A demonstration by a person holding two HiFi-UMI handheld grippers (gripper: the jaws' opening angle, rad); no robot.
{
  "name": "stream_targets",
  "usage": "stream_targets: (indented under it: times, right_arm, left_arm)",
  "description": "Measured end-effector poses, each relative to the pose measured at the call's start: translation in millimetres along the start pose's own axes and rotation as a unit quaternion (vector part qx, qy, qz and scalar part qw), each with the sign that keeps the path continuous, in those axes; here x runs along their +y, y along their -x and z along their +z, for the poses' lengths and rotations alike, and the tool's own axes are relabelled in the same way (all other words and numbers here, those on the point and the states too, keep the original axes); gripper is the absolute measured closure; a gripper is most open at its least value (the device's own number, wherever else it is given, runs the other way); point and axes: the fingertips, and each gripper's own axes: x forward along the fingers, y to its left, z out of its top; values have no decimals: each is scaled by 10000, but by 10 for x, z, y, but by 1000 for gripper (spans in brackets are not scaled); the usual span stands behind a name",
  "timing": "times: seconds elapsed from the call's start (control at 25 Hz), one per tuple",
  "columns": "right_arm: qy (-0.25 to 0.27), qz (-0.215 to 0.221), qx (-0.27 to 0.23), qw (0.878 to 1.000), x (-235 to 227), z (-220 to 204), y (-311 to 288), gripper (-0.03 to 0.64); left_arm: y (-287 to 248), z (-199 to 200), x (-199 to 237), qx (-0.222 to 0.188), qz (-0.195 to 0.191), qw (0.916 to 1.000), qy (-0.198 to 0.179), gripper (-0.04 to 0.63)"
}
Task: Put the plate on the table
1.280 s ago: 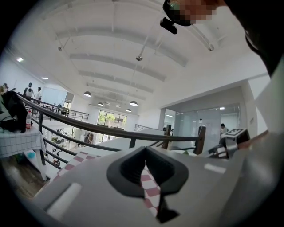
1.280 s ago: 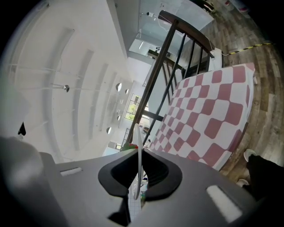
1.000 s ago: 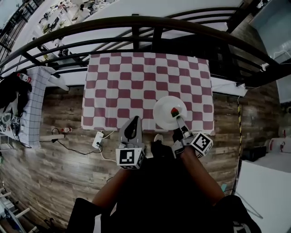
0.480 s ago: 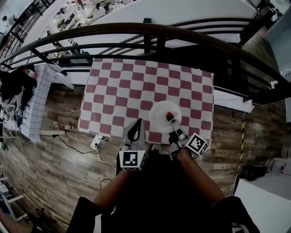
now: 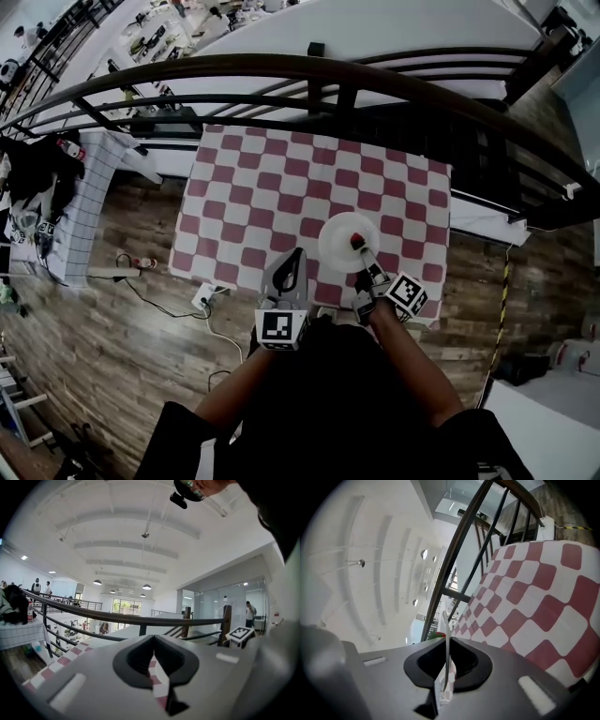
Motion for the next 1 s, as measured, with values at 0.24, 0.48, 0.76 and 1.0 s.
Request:
stream_targets:
  times: [0.24, 0.48, 0.76, 1.0]
  right_arm:
    - [-94, 23, 104, 9999, -271, -119, -281, 598]
    - [-63, -365, 232, 9990, -624, -253, -523, 598]
    - [27, -419, 369, 9984, -894, -318, -795, 598]
    - [-71, -606, 494, 9969, -1120, -432, -864, 598]
  left_arm:
    - [46, -41, 254, 25, 75, 9998, 160, 586]
    - [54, -120, 453, 154, 234, 9995, 130, 586]
    - [28, -214, 422, 318, 104, 9994, 132, 586]
    - [1, -323, 361, 545, -135, 9981, 236, 586]
